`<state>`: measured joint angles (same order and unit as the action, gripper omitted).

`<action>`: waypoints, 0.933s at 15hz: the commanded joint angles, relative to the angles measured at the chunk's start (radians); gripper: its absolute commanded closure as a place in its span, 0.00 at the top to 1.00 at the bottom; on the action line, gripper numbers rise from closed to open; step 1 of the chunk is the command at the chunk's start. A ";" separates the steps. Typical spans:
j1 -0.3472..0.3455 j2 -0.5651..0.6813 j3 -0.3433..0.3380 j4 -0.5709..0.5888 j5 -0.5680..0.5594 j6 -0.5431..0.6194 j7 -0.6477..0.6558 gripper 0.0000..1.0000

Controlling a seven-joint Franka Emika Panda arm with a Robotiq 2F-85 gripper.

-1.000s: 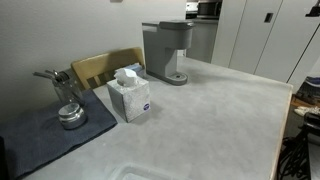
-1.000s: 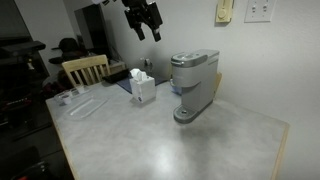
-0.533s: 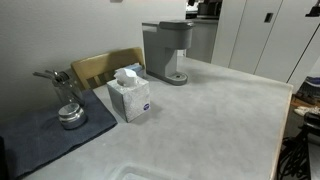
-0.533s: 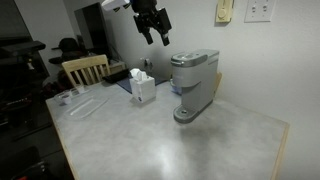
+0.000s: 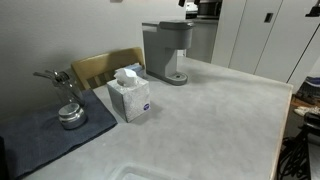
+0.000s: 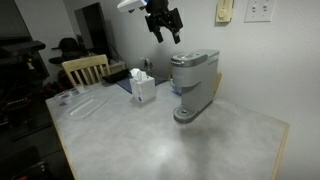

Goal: Press the button on the top of the coffee maker

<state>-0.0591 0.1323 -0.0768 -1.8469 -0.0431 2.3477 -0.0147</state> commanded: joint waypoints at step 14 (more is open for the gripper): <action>-0.021 0.195 -0.004 0.331 -0.005 -0.280 0.001 1.00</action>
<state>-0.0765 0.3264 -0.0852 -1.5205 -0.0469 2.0722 -0.0138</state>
